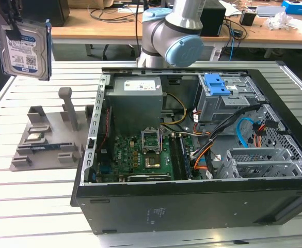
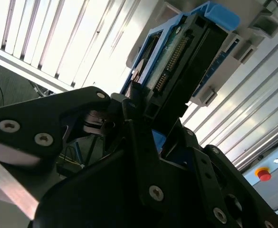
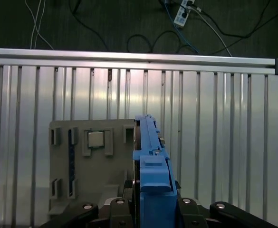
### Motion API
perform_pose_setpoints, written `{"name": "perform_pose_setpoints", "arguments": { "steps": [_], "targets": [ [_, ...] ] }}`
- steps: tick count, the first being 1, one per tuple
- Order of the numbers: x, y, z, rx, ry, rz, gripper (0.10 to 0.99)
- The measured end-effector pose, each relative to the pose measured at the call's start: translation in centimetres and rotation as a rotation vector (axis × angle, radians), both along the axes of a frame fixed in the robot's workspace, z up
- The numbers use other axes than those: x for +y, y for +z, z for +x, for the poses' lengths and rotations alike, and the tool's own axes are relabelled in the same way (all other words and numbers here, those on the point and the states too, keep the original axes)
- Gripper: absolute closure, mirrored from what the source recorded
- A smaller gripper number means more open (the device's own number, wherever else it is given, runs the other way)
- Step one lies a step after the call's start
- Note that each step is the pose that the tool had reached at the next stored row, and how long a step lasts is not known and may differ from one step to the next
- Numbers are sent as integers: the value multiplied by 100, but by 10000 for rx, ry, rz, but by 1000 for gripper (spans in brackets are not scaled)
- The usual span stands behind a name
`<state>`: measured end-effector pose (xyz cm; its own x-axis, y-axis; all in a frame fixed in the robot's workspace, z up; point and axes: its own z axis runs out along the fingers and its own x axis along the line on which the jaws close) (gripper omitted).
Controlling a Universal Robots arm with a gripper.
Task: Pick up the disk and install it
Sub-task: 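Pick up the disk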
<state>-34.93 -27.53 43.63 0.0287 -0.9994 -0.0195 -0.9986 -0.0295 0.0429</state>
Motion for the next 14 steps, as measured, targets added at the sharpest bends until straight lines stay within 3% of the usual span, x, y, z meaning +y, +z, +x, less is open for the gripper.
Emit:
{"name": "perform_pose_setpoints", "arguments": {
  "steps": [8, 14],
  "targets": [
    [14, 256, 0, -1, 0, 0, 722],
    [23, 406, 0, -1, 0, 0, 722]
  ]
}}
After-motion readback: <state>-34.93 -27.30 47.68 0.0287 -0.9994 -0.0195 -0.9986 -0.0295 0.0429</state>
